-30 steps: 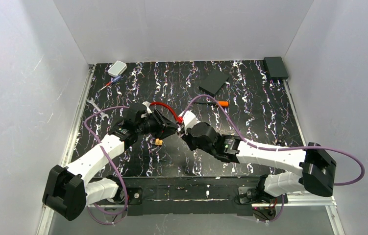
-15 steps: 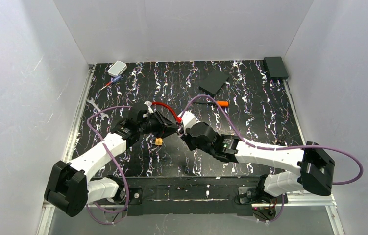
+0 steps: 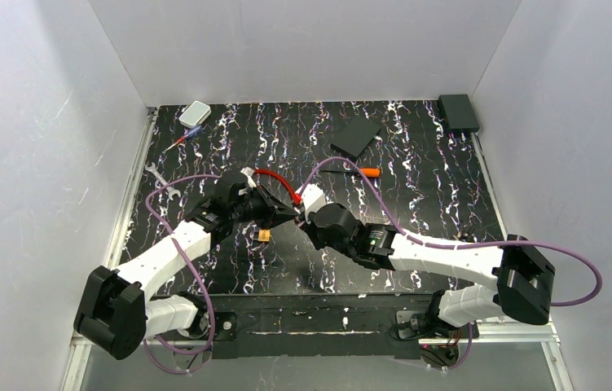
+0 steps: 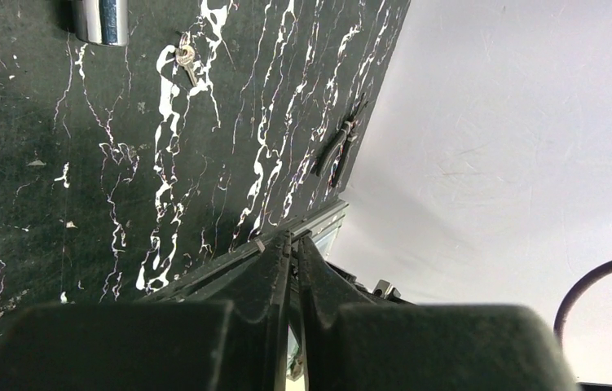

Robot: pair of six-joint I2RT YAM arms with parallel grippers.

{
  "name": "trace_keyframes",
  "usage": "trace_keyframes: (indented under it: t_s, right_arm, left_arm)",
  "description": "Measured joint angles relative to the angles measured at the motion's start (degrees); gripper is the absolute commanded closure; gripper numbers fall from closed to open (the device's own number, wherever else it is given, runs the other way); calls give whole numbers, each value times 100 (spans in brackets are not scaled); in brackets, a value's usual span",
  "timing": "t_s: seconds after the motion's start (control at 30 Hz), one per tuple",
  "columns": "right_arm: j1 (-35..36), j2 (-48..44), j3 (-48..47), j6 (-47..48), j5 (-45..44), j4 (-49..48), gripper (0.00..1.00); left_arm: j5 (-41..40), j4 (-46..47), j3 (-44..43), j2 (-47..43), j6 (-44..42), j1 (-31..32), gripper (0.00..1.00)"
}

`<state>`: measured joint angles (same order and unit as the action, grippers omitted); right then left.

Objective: Unlock with the key

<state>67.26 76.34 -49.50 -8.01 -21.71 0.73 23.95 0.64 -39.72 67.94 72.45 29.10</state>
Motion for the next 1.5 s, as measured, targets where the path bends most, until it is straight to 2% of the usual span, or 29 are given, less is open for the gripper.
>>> trace_keyframes:
  t_s: [0.03, 0.1, 0.13, 0.17, 0.2, 0.23, 0.43, 0.6, 0.73, 0.87, 0.97, 1.07, 1.2, 1.33, 1.5]
  right_arm:
    - [0, -1, 0, -1, -17, 0, 99]
    - [0, -2, 0, -8, -50, 0, 84]
    - [0, -2, 0, -15, -67, 0, 65]
    - [0, -3, 0, -27, -76, 1, 41]
    - [0, -5, 0, -42, -81, 2, 32]
    - [0, -17, 0, -65, -82, 8, 24]
    - [3, -391, 26, -68, -29, 188, 5]
    - [14, -1594, 377, -112, 83, 134, 2]
    - [26, -2331, 714, -278, 81, -377, 0]
    - [24, -2566, 1247, -369, 327, -1140, 0]
    - [-34, -2549, 1389, -382, 483, -1340, 0]
    - [-370, -2476, 1394, -433, 842, -1656, 4]
    - [-1351, -2229, 1392, -771, 2062, -2252, 9]
    - [-2362, -1885, 1392, -1322, 3566, -2990, 9]
    - [-2680, -1450, 1256, -1791, 4760, -3687, 15]
  left_arm:
    - [-9, 0, 0, 0, -6, 0, 100]
    - [-24, 0, 0, 0, -26, 0, 100]
    - [-31, -1, 0, 0, -42, 0, 100]
    - [-35, -3, 0, -2, -58, 0, 100]
    - [-38, -5, 0, -5, -77, 0, 100]
    - [-38, -20, -7, -14, -124, 1, 100]
    - [-68, -609, -460, -25, -699, 26, 100]
    - [-125, -1242, -1471, -38, -1616, 30, 100]
    - [-164, -1585, -2102, -69, -2355, 28, 100]
    - [-261, -1972, -2571, -76, -3344, 26, 100]
    - [-419, -2327, -2984, -76, -4124, 26, 100]
    - [-456, -2574, -3301, -88, -4856, 20, 100]
    - [-354, -2569, -3207, -243, -5555, 22, 100]
    - [-257, -2315, -2581, -689, -6091, 22, 100]
    - [30, -2126, -2141, -1026, -6383, 22, 100]
